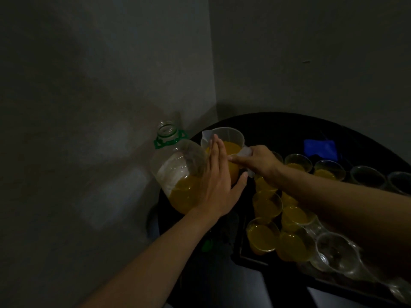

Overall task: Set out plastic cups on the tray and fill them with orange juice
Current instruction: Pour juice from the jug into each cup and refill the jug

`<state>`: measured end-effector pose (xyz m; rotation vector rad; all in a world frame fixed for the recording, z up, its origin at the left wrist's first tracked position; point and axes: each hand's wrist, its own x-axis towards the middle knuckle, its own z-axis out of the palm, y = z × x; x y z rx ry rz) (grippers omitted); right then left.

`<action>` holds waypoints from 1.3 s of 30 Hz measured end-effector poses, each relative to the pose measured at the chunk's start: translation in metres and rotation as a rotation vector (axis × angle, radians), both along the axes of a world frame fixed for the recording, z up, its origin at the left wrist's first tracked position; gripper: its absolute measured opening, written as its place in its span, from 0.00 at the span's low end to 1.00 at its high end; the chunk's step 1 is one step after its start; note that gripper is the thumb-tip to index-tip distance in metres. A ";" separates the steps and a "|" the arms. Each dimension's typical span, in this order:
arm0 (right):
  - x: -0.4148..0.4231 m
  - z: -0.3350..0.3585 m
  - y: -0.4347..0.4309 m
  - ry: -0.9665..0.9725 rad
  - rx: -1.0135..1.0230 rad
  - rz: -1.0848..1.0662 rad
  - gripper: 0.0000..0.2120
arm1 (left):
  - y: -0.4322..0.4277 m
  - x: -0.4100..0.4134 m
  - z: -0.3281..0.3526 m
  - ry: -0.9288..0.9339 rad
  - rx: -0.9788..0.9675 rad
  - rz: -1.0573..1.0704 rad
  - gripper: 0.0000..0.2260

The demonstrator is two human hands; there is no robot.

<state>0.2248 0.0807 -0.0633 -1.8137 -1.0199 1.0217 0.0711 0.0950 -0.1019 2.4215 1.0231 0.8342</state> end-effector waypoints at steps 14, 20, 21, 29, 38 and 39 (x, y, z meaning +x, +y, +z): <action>-0.006 -0.012 0.005 0.265 0.168 -0.070 0.26 | -0.001 0.015 0.006 -0.064 -0.131 0.069 0.38; -0.007 -0.015 0.015 0.291 0.189 -0.128 0.27 | 0.003 0.012 0.004 -0.099 -0.122 0.059 0.37; -0.005 -0.014 0.016 0.304 0.197 -0.126 0.26 | 0.003 0.012 0.004 -0.105 -0.127 0.059 0.37; 0.009 0.012 0.024 0.324 0.289 -0.102 0.15 | 0.005 0.019 0.010 -0.113 -0.172 0.080 0.41; 0.037 0.073 -0.001 0.320 0.342 -0.029 0.16 | 0.010 0.035 0.061 -0.292 -0.624 0.220 0.43; 0.040 0.082 -0.009 0.303 0.340 -0.021 0.15 | 0.010 0.035 0.067 -0.310 -0.658 0.210 0.43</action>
